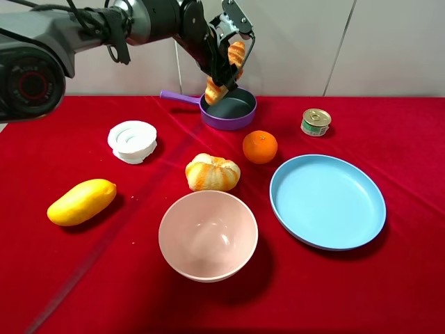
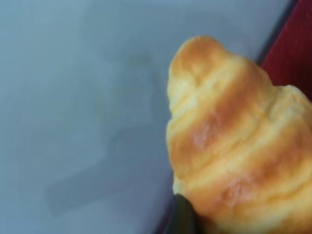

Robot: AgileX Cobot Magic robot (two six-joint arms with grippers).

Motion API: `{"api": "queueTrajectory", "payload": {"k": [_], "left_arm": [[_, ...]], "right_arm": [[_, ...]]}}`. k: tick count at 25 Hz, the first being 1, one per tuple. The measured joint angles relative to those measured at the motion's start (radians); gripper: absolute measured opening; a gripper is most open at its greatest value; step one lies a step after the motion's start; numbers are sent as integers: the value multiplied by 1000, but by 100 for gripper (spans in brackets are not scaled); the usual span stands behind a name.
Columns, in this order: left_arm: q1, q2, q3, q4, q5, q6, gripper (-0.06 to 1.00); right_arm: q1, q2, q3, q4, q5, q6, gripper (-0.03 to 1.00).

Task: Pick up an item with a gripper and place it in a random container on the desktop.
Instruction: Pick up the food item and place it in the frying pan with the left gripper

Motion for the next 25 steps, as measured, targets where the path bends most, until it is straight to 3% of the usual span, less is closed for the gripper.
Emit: {"api": "queueTrajectory", "payload": {"k": [9,25], "left_arm": [[0,53,-1,0,-72,27,64],[0,73,-1,-8,-77,28,64]], "right_arm": [[0,0,0,0,0,0,69],[0,0,0,-7,0,0,69]]}}
